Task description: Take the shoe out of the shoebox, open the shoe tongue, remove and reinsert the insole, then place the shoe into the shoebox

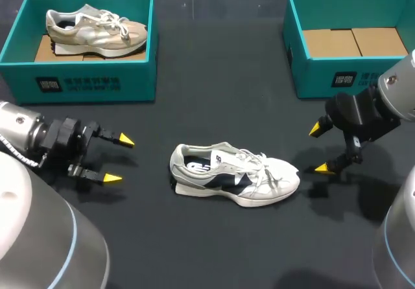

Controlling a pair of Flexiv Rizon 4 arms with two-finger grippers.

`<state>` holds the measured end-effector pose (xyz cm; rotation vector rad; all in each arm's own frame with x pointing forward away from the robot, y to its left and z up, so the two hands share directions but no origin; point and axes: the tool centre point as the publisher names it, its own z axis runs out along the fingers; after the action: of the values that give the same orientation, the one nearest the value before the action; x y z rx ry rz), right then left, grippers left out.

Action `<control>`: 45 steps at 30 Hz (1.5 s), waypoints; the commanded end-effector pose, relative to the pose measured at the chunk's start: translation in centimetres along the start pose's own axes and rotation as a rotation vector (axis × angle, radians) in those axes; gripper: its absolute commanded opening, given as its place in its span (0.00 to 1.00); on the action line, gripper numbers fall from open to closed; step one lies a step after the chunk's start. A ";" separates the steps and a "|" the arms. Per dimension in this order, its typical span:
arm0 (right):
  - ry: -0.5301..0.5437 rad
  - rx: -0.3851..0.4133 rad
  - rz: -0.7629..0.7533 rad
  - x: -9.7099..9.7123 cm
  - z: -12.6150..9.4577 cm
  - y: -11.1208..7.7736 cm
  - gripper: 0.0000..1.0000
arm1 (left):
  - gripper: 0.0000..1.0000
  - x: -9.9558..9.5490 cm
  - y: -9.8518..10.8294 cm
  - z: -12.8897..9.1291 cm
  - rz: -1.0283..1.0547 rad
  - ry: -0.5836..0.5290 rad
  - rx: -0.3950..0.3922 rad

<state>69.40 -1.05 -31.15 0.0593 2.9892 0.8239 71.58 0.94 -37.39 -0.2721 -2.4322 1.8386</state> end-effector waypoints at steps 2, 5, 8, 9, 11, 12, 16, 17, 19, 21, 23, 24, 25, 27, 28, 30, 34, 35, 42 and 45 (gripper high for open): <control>-0.002 0.002 0.000 0.1 0.0 0.0 1.00 | 1.00 0.5 0.5 0.4 0.022 -0.035 0.040; -0.002 0.002 0.000 0.1 0.0 0.0 1.00 | 1.00 0.5 0.5 0.4 0.022 -0.035 0.040; -0.002 0.002 0.000 0.1 0.0 0.0 1.00 | 1.00 0.5 0.8 0.6 0.007 -0.036 0.025; -0.002 0.002 0.000 0.1 0.0 0.0 1.00 | 1.00 0.5 1.1 0.8 -0.004 -0.039 0.011; -0.002 0.002 0.000 0.1 0.0 0.0 1.00 | 1.00 0.5 1.2 0.9 -0.034 -0.041 0.039; -0.002 0.002 0.000 0.1 0.0 0.0 1.00 | 1.00 0.6 1.2 1.0 -0.039 -0.047 0.031; -0.002 0.002 0.000 0.1 0.0 0.0 1.00 | 1.00 0.5 1.2 1.4 -0.062 -0.052 0.034; -0.002 0.002 0.000 0.1 0.0 0.0 1.00 | 1.00 0.4 1.1 1.5 -0.067 -0.041 0.038; -0.002 0.002 0.000 0.1 0.0 0.0 1.00 | 1.00 0.5 1.1 1.8 -0.072 -0.044 0.038; -0.002 0.002 0.000 0.1 0.0 0.0 1.00 | 1.00 0.6 1.1 2.1 -0.076 -0.041 0.040; -0.002 0.002 0.000 0.1 0.0 0.0 1.00 | 1.00 0.6 1.2 2.3 -0.083 -0.044 0.042; -0.002 0.002 0.000 0.1 0.0 0.0 1.00 | 1.00 0.6 1.2 2.5 -0.093 -0.053 0.042; -0.002 0.002 0.000 0.1 0.0 0.0 1.00 | 1.00 0.5 1.3 2.6 -0.096 -0.054 0.042; -0.002 0.002 0.000 0.1 0.0 0.0 1.00 | 1.00 0.4 1.3 3.0 -0.109 -0.060 0.047; -0.002 0.002 0.000 0.1 0.0 0.0 1.00 | 1.00 0.4 1.3 3.2 -0.110 -0.061 0.047; -0.002 0.002 0.000 0.1 0.0 0.0 1.00 | 1.00 0.4 1.1 3.7 -0.116 -0.064 0.058; -0.002 0.002 0.000 0.1 0.0 0.0 1.00 | 1.00 0.3 0.9 4.9 -0.117 -0.063 0.061; -0.002 0.002 0.000 0.1 0.0 0.0 1.00 | 1.00 0.3 0.9 5.1 -0.118 -0.063 0.061; -0.002 0.002 0.000 0.1 0.0 0.0 1.00 | 1.00 0.2 0.6 6.9 -0.133 -0.068 0.065; -0.002 0.002 0.000 0.1 0.0 0.0 1.00 | 1.00 0.1 0.4 7.4 -0.139 -0.071 0.069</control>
<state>69.40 -1.05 -31.15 0.0593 2.9892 0.8239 70.31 -5.37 -39.68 -0.0383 -2.3560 1.8961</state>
